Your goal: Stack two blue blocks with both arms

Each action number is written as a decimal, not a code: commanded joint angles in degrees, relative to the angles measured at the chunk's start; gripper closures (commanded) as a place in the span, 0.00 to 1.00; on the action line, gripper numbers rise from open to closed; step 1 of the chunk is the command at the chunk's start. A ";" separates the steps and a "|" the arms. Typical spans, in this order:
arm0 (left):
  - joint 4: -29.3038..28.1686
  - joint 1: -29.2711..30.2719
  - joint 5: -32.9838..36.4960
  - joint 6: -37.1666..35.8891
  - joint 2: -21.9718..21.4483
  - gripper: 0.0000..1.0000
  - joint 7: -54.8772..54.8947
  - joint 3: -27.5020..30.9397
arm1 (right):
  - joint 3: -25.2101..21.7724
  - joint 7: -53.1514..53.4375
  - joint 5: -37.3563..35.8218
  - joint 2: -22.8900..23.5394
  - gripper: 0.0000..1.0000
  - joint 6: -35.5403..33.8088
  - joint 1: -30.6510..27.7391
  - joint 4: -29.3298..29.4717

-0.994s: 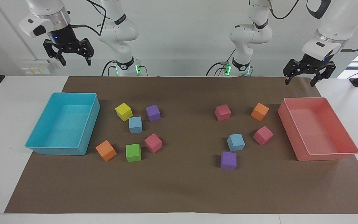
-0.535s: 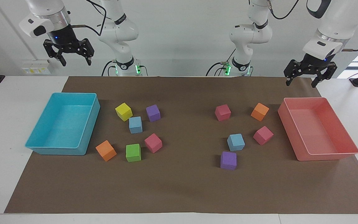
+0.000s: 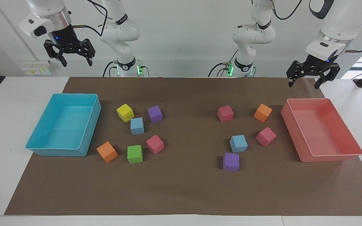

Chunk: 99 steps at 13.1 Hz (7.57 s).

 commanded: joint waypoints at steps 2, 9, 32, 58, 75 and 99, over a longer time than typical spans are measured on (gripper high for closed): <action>1.83 -0.26 -0.42 0.15 1.52 0.00 -0.71 -0.01 | 0.23 -0.90 0.10 -1.38 0.00 -0.21 -0.24 -1.38; 1.48 0.01 -0.42 -0.29 0.91 0.00 -0.62 -0.01 | 3.12 -0.37 1.33 -2.44 0.00 0.23 -0.15 -2.60; 0.87 0.27 -0.34 -1.78 0.38 0.00 -0.53 0.08 | 3.48 21.43 1.51 13.03 0.00 47.15 11.10 -32.83; 1.57 -0.17 -0.95 0.50 1.43 0.00 -0.53 -0.01 | 3.48 18.53 5.99 13.57 1.00 53.17 13.65 -34.96; 8.25 -4.38 -0.69 12.88 17.69 0.00 -12.04 -3.35 | 4.54 32.66 2.47 34.62 1.00 25.46 26.99 6.33; -18.99 -10.80 -0.69 45.06 21.38 0.00 -27.60 -3.35 | 5.68 37.69 3.79 42.83 1.00 39.08 30.96 5.04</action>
